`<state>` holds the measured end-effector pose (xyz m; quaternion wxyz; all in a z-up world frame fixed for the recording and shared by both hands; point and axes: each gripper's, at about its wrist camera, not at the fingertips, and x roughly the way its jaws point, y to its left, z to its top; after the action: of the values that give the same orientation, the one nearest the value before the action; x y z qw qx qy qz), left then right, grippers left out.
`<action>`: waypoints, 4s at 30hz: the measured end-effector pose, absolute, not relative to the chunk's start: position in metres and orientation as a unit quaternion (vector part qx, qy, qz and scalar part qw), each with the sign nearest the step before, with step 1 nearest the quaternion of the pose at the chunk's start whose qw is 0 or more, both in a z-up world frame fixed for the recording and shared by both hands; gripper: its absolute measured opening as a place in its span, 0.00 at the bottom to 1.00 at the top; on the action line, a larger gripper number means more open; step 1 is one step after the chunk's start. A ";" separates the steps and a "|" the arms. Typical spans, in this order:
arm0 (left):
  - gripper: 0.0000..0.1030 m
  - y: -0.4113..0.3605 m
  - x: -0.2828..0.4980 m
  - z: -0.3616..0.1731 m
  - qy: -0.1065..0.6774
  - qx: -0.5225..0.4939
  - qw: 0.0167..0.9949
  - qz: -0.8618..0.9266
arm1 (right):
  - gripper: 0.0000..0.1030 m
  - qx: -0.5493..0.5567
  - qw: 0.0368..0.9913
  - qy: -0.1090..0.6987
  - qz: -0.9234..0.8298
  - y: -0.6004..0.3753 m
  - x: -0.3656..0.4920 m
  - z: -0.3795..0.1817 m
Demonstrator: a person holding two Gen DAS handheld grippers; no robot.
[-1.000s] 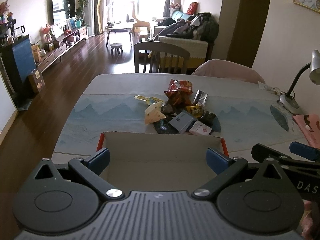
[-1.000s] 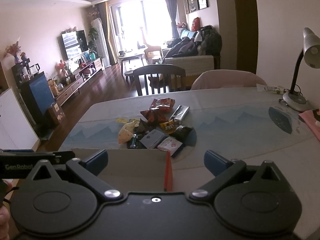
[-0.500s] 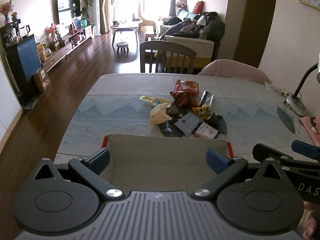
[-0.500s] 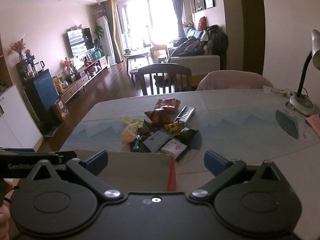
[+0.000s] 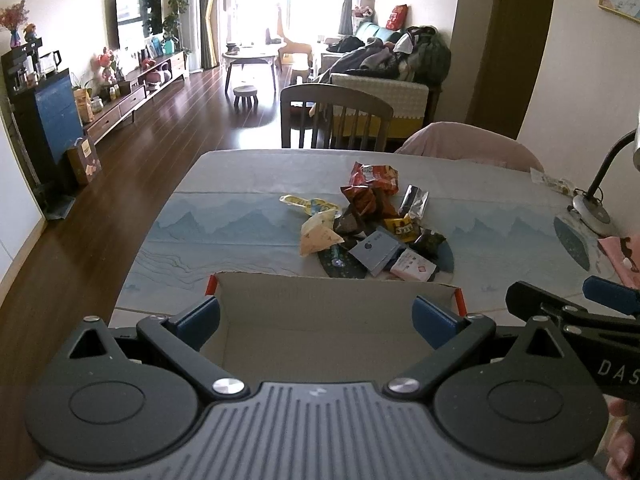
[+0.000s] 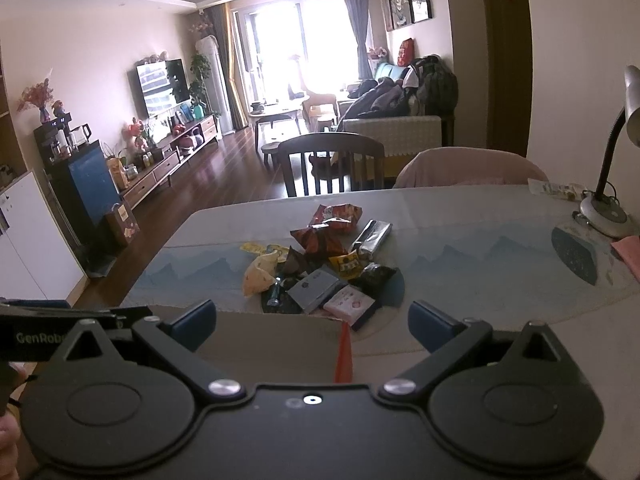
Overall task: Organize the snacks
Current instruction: 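Reach the left tool to the cream bag while the right tool reaches the white packet, then close the left tool on the cream bag while the right tool grasps the white packet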
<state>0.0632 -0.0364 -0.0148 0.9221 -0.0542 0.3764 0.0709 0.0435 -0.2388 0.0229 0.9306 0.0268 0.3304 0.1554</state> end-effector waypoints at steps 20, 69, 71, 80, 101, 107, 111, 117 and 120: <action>1.00 -0.028 0.154 -0.006 0.423 0.008 0.905 0.042 | 0.93 0.013 0.872 0.447 0.197 -0.255 0.151 0.023; 0.99 0.070 0.450 -0.155 0.683 -0.152 0.713 0.029 | 0.67 -0.257 0.674 0.600 0.346 -0.167 0.330 -0.160; 0.99 0.070 0.445 -0.170 0.698 -0.153 0.699 0.022 | 0.66 -0.265 0.673 0.596 0.349 -0.165 0.328 -0.161; 0.83 0.071 0.434 -0.215 0.724 -0.190 0.663 0.022 | 0.60 -0.285 0.672 0.585 0.352 -0.163 0.326 -0.161; 0.45 0.067 0.424 -0.200 0.697 -0.195 0.690 0.014 | 0.45 -0.257 0.686 0.587 0.344 -0.165 0.320 -0.149; 0.45 0.071 0.410 -0.166 0.670 -0.200 0.715 0.016 | 0.45 -0.214 0.709 0.579 0.343 -0.172 0.315 -0.118; 0.45 0.075 0.396 -0.136 0.651 -0.207 0.730 0.007 | 0.45 -0.190 0.724 0.569 0.340 -0.175 0.306 -0.093; 0.45 0.071 0.364 -0.097 0.626 -0.204 0.753 -0.005 | 0.45 -0.160 0.748 0.553 0.330 -0.179 0.280 -0.055; 0.45 0.067 0.344 -0.077 0.615 -0.190 0.765 -0.008 | 0.45 -0.147 0.757 0.545 0.328 -0.179 0.263 -0.039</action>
<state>0.3442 0.0669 -0.0774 0.7654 -0.1895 0.6150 -0.0078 0.2627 -0.1787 -0.0393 0.7573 -0.1474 0.5450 0.3282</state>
